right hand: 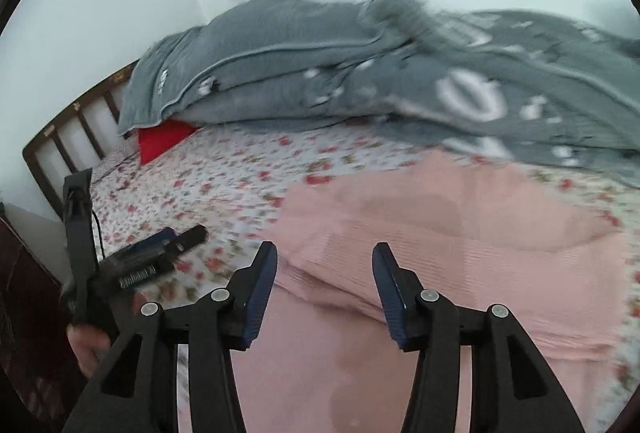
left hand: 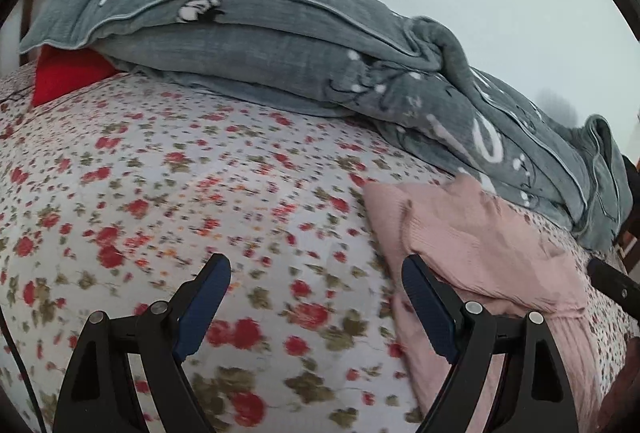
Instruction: Fold small clothes
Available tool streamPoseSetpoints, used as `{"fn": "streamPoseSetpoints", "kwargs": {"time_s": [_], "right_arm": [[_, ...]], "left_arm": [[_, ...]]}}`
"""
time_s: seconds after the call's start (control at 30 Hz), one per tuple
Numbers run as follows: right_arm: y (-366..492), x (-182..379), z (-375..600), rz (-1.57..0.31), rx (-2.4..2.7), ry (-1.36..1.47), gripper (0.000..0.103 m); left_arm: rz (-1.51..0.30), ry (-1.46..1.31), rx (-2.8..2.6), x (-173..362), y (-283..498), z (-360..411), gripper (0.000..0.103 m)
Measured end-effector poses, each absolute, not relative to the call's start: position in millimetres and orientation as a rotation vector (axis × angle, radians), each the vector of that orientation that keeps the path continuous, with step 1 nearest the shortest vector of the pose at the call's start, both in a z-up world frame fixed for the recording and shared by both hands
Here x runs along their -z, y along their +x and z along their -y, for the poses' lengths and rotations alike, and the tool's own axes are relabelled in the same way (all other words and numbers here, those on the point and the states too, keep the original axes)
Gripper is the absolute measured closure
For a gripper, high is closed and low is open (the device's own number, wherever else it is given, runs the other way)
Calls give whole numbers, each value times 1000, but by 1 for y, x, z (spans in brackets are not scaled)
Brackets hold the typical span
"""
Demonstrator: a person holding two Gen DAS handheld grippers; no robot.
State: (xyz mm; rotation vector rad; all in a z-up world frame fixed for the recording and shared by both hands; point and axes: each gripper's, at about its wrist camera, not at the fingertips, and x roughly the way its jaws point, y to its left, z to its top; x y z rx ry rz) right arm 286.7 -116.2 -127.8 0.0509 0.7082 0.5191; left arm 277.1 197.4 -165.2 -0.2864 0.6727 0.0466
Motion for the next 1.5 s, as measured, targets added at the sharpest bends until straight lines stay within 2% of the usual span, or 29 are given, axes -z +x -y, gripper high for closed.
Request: {"fn": "streamPoseSetpoints", "kwargs": {"time_s": [0.1, 0.27, 0.37, 0.47, 0.63, 0.9, 1.07, 1.5], "right_arm": [[265, 136, 160, -737, -445, 32, 53], [225, 139, 215, -755, -329, 21, 54], [195, 124, 237, -736, -307, -15, 54], [169, 99, 246, -692, -306, 11, 54], [131, 58, 236, -644, -344, 34, 54], [87, 3, 208, -575, -379, -17, 54], [62, -25, 208, -543, -391, 8, 53], [37, -50, 236, -546, -381, 119, 53]], "left_arm": [[-669, -245, -32, 164, 274, -184, 16], [-614, 14, -78, 154, 245, -165, 16], [-663, 8, -82, 138, 215, -171, 16], [-635, 38, -75, 107, 174, -178, 16], [-583, -7, -74, 45, 110, -206, 16], [-484, -78, -199, -12, 27, -266, 16], [-451, -67, -265, -24, -11, -283, 16], [-377, -172, -280, -46, -58, -309, 16]]}}
